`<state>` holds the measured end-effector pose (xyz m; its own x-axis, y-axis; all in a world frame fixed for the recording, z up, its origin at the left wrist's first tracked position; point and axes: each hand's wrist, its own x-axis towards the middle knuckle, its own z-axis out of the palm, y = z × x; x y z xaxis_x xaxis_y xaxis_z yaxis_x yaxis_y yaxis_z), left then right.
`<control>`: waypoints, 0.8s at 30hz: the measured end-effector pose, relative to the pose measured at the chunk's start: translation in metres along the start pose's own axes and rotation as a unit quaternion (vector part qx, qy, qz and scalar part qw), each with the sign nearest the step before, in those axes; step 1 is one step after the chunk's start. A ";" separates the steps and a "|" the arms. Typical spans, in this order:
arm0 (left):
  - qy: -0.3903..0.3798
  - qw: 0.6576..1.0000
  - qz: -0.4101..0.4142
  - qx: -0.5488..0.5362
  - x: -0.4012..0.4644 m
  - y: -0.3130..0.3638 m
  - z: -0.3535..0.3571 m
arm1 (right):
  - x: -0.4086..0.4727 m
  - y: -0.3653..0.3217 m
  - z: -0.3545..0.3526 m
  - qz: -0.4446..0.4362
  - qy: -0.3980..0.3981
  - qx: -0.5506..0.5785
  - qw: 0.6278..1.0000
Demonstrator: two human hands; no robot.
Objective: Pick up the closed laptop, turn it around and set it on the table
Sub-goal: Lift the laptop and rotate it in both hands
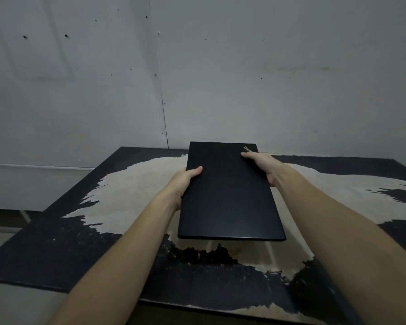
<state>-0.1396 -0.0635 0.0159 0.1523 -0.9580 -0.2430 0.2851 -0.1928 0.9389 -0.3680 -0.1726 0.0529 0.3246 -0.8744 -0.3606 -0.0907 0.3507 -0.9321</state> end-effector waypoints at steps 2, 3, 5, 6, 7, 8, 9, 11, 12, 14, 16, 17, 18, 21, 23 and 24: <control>-0.003 1.000 -0.004 0.008 0.000 0.001 0.000 | 0.000 0.000 0.001 -0.008 0.032 -0.003 0.999; -0.004 1.000 -0.008 0.016 -0.001 0.002 0.001 | 0.001 0.001 0.002 -0.013 0.044 0.001 0.999; -0.019 0.999 -0.023 0.014 -0.002 0.003 0.000 | 0.001 0.001 0.001 -0.020 0.057 0.024 0.998; -0.037 0.999 -0.031 -0.005 -0.003 0.003 0.000 | 0.001 0.002 -0.001 -0.022 0.061 0.037 0.997; -0.057 0.997 -0.032 -0.031 -0.004 0.003 -0.001 | 0.000 0.002 -0.003 -0.025 0.065 0.049 0.996; -0.079 0.995 -0.025 -0.059 -0.004 0.003 -0.003 | -0.001 0.003 -0.005 -0.027 0.069 0.062 0.995; -0.103 0.991 -0.015 -0.084 -0.004 0.003 -0.005 | -0.002 0.004 -0.006 -0.028 0.073 0.077 0.994; -0.145 0.980 -0.002 -0.138 -0.004 0.000 -0.012 | -0.006 0.006 -0.009 -0.028 0.086 0.113 0.989; -0.161 0.972 -0.003 -0.169 -0.002 -0.002 -0.016 | -0.008 0.008 -0.010 -0.030 0.093 0.134 0.986; -0.191 0.953 -0.010 -0.234 -0.001 -0.007 -0.021 | -0.011 0.010 -0.010 -0.041 0.112 0.177 0.977; -0.195 0.934 -0.009 -0.301 -0.001 -0.011 -0.021 | -0.012 0.013 -0.010 -0.055 0.128 0.219 0.966; -0.173 0.928 0.000 -0.330 0.000 -0.013 -0.021 | -0.013 0.015 -0.009 -0.060 0.134 0.238 0.960; -0.139 0.926 0.014 -0.350 0.003 -0.016 -0.020 | -0.013 0.017 -0.009 -0.064 0.141 0.259 0.954; -0.053 0.932 0.063 -0.354 0.004 -0.016 -0.012 | -0.012 0.022 -0.006 -0.074 0.183 0.307 0.931; -0.022 0.939 0.088 -0.331 0.002 -0.012 0.000 | -0.012 0.024 -0.002 -0.089 0.222 0.324 0.915; -0.004 0.943 0.095 -0.317 0.002 -0.010 0.005 | -0.013 0.026 0.000 -0.097 0.236 0.335 0.907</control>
<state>-0.1472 -0.0643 0.0071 0.2512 -0.9646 -0.0802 0.7632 0.1465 0.6294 -0.3741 -0.1525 0.0335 -0.1812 -0.9317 -0.3147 0.5693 0.1615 -0.8061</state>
